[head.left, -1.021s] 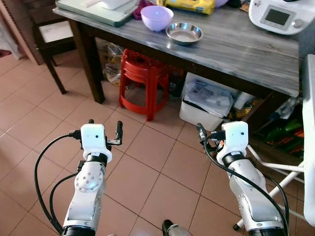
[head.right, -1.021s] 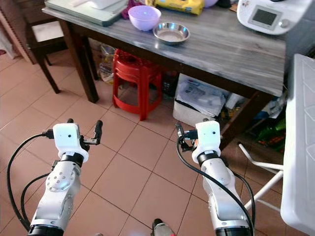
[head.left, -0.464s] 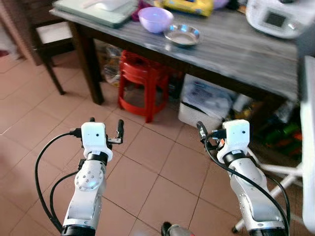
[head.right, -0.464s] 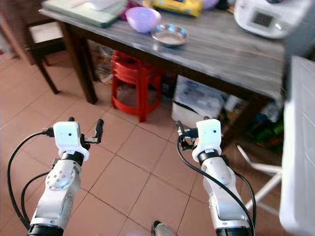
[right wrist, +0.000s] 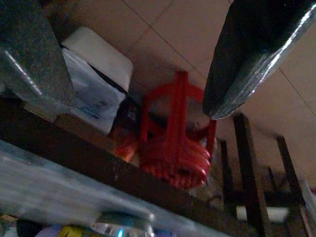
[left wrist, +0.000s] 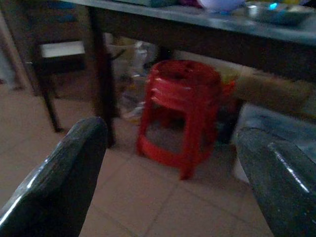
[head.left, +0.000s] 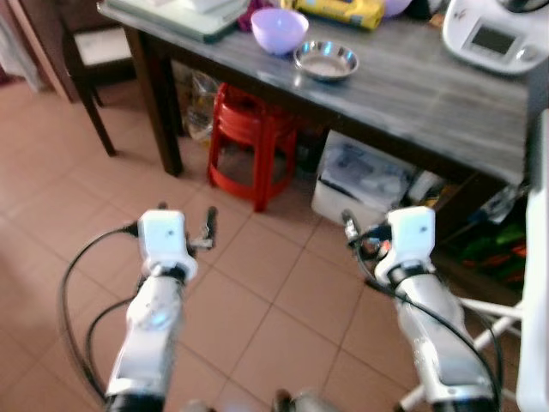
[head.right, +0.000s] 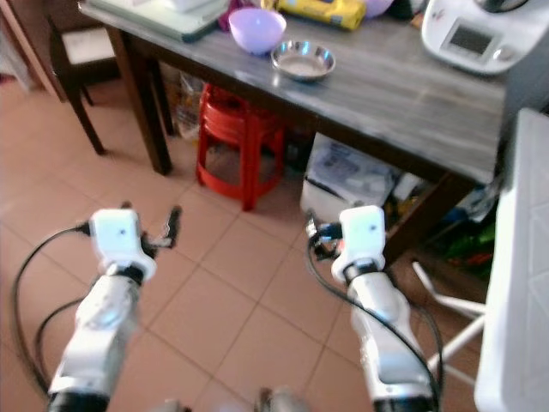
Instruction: Setting the table
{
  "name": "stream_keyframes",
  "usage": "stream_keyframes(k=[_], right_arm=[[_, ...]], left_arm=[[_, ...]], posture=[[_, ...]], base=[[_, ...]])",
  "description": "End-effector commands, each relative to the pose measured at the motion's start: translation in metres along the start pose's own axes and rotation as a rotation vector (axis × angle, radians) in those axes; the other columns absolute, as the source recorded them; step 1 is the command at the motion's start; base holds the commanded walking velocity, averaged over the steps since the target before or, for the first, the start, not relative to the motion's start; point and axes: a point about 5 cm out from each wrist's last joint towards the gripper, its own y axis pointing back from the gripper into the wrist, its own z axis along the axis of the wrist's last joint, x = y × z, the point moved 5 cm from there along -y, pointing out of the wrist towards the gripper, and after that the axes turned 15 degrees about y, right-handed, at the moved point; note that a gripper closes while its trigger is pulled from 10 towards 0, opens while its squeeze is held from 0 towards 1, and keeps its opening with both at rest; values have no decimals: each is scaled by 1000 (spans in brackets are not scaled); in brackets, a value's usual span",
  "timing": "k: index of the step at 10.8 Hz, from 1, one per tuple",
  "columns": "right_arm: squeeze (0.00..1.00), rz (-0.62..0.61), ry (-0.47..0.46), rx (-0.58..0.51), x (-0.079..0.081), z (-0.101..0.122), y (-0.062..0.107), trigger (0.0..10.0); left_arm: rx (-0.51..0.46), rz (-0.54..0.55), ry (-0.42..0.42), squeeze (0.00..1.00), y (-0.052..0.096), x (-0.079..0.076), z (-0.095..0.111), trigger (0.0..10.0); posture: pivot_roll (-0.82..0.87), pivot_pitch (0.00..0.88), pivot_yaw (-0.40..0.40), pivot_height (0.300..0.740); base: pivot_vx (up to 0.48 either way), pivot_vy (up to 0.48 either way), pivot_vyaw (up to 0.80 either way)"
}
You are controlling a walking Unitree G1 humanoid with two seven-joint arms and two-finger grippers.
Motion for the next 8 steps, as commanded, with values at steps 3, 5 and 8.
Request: stream_keyframes(k=[3,5,8], right_arm=[[0,-18,7,12,-6,-3,2,10000],[0,-18,7,11,-6,-3,2,10000],[0,-14,7,13,-5,-4,2,10000]], left_arm=[[4,-6,9,0,1,-3,-1,10000],[5,-6,5,0,1,-2,0,10000],[6,5,3,0,1,-1,-1,10000]], posture=[[-48,216,-37,740],[-47,214,-36,740],[-48,215,-38,740]], base=[[0,-162,-492],[0,0,-738],[0,0,-792]])
